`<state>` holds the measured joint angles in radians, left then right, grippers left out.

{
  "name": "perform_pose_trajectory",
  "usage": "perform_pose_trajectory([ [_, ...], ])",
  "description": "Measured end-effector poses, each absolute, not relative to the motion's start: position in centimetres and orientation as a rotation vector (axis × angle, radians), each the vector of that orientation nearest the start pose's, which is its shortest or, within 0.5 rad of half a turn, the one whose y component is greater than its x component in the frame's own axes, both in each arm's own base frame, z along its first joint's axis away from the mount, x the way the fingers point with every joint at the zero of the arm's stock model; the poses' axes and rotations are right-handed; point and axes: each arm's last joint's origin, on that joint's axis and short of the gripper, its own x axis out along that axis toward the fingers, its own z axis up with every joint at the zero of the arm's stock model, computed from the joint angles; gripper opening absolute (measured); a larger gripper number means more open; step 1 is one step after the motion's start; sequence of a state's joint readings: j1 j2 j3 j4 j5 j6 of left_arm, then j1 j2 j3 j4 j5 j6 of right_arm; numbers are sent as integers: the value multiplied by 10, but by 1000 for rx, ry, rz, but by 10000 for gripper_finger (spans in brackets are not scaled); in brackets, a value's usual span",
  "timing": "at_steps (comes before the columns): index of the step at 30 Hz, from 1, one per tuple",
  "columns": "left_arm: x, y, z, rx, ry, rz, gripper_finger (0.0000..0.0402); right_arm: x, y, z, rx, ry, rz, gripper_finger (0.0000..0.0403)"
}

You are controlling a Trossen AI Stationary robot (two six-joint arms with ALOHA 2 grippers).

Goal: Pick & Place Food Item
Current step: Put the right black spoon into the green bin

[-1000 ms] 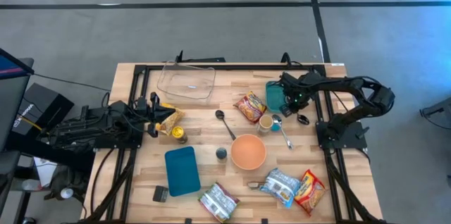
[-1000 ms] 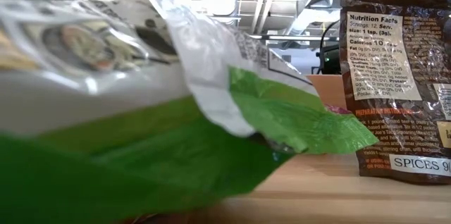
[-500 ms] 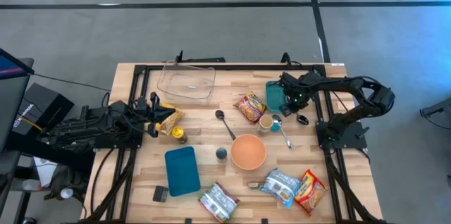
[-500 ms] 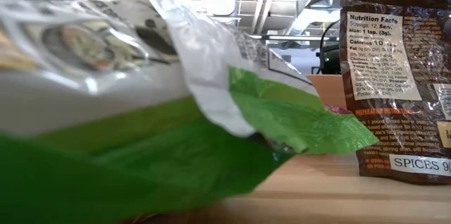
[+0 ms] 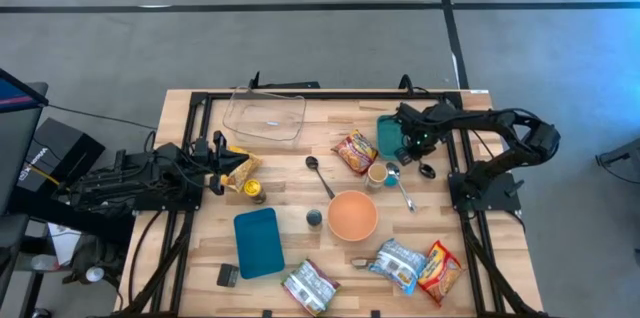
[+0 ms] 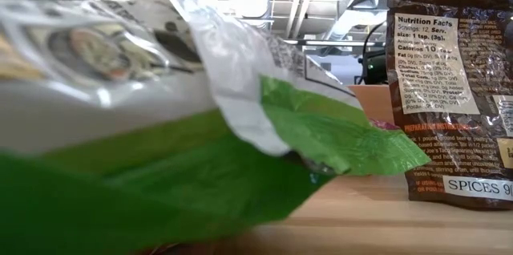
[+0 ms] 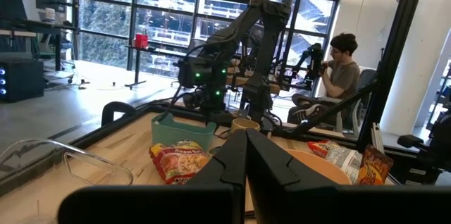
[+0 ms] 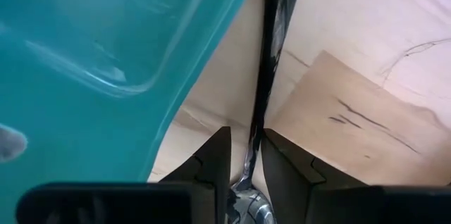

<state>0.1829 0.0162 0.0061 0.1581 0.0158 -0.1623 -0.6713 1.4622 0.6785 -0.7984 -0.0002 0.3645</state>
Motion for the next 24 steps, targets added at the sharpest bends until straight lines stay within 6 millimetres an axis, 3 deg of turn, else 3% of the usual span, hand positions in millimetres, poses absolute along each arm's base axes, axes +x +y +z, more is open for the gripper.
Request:
perform_pose_trajectory([
  [24,96,17,180,-147,-161,154,1,166,-121,139,820,1422,-814,75],
])
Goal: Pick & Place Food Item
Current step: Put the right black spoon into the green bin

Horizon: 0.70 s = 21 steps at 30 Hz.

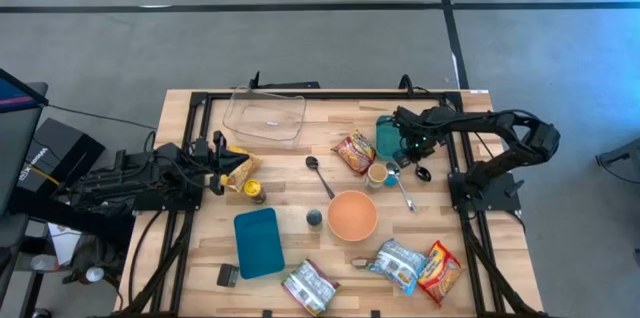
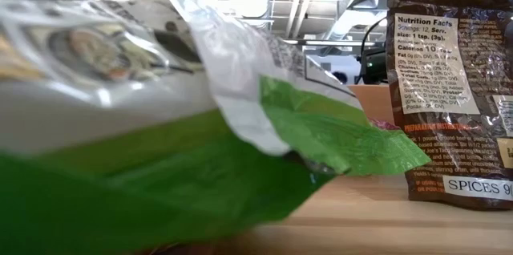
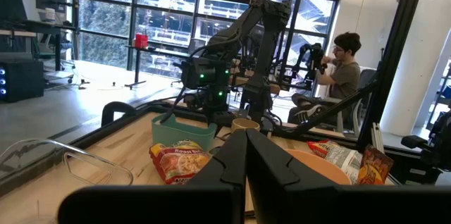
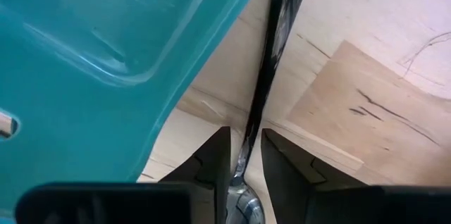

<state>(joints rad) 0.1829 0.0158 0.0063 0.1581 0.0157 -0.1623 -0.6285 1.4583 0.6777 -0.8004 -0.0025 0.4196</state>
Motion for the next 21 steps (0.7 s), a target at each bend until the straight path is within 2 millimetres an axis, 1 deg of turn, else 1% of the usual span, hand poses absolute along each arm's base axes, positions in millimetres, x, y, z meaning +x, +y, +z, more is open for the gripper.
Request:
perform_pose_trajectory([
  [9,96,17,180,-147,-161,154,1,167,-121,139,833,1416,-829,78],
  [17,96,17,180,-147,-161,154,1,169,-116,139,839,1418,-838,117],
  [21,96,17,180,-147,-161,154,1,172,-117,139,831,1391,-833,126],
])
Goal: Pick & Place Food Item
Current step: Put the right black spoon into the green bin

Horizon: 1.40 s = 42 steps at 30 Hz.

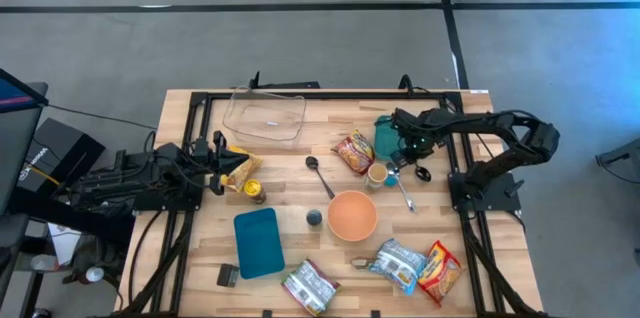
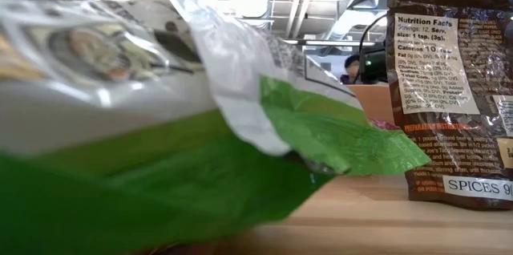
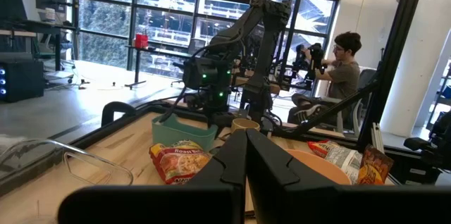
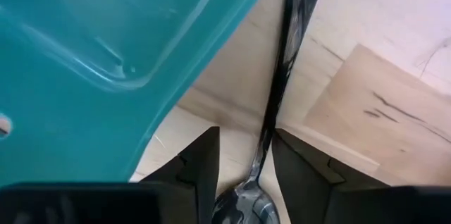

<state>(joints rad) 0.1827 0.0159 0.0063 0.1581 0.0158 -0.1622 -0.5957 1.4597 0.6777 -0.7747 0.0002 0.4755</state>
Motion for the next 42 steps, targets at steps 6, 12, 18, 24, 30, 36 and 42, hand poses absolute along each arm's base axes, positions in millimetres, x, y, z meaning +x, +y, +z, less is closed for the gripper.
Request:
perform_pose_trajectory([
  [6,96,17,180,-147,-161,154,1,172,-116,138,835,1387,-837,121],
  [12,96,17,179,-147,-160,154,1,165,-112,129,839,1404,-840,112],
  [18,96,17,180,-147,-161,154,1,166,-113,134,836,1382,-838,112],
  [24,96,17,180,-147,-161,154,1,166,-113,135,834,1385,-835,96],
  [30,96,17,180,-147,-161,154,1,166,-113,135,849,1384,-845,59],
  [36,96,17,179,-147,-160,154,1,166,-112,135,852,1383,-846,24],
  [42,96,17,180,-147,-161,154,1,166,-112,135,852,1383,-846,7],
])
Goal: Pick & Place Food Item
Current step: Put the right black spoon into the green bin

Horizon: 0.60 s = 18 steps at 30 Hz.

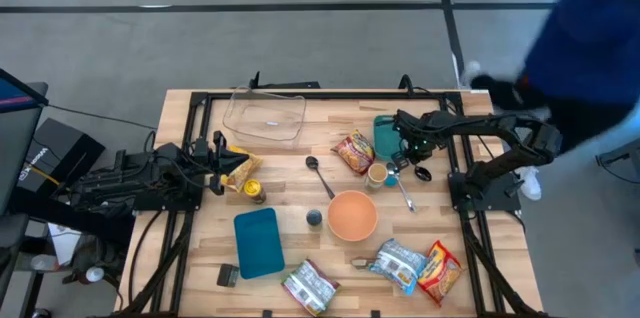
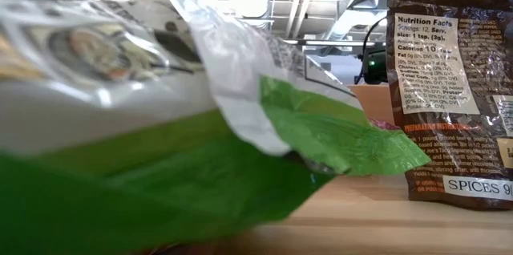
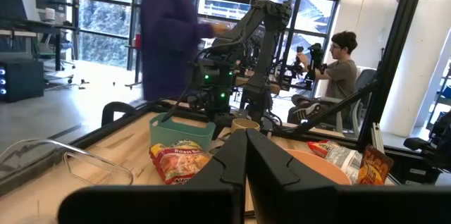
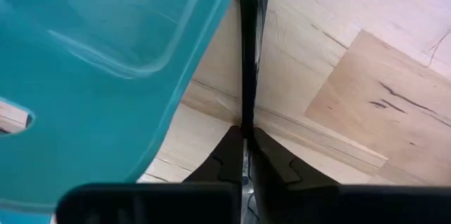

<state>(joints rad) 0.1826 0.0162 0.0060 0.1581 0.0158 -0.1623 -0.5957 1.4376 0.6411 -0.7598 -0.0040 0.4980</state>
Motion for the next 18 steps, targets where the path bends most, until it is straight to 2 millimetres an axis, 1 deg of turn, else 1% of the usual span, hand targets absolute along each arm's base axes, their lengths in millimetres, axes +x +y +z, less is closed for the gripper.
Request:
perform_pose_trajectory([
  [3,96,17,180,-147,-161,154,1,166,-112,135,852,1388,-848,11],
  [10,96,17,180,-147,-161,154,1,162,-110,137,862,1405,-862,4],
  [18,96,17,180,-147,-161,154,1,156,-106,155,875,1319,-900,4],
])
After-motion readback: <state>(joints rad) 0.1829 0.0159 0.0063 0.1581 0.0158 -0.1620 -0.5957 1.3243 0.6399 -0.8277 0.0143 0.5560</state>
